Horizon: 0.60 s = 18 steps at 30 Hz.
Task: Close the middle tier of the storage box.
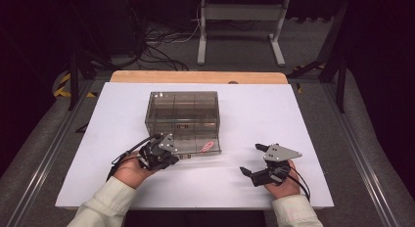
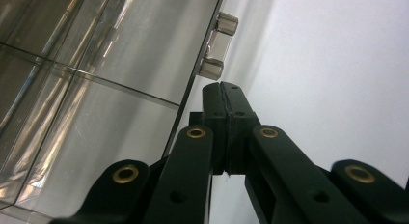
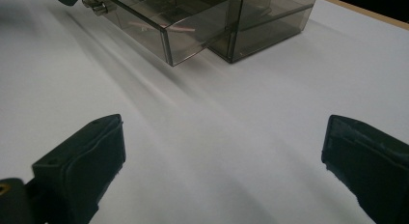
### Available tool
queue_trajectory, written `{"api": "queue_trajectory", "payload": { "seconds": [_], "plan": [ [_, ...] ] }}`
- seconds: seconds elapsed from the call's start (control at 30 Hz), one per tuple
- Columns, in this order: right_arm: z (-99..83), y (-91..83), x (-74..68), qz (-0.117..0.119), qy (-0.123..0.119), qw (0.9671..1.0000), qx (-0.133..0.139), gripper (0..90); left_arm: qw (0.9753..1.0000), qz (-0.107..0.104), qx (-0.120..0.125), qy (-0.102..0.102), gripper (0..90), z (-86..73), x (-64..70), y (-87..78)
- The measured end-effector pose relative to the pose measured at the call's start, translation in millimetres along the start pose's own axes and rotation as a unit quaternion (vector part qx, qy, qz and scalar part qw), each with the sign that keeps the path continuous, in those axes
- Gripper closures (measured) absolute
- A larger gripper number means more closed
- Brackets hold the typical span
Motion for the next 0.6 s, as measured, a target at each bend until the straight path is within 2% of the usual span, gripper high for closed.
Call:
{"api": "queue_trajectory", "payload": {
  "seconds": [0.23,0.3,0.6],
  "plan": [
    [0.0,-0.1,0.0,0.0,0.0,1.0,0.0,1.8,0.9999,0.01,0.002,0.0,90.0,0.7,-0.7,1.7],
    [0.0,0.0,0.1,0.0,0.0,1.0,0.0,1.8,0.9998,0.02,0.005,-0.009,90.0,0.3,-2.1,0.6],
    [-0.1,0.2,0.1,0.0,0.0,1.0,0.0,1.8,0.9991,0.032,0.016,-0.021,90.0,0.3,-8.5,-0.3]
  ]
}}
Point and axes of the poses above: each handheld gripper's, and its own axes: y roughly forward along the jaws, z roughly out of its top, x roughly to its right, the point moved 2 cm from there along y, roughly forward along the jaws, and after that the axes turned 3 degrees about -x, right-handed, at the moved point
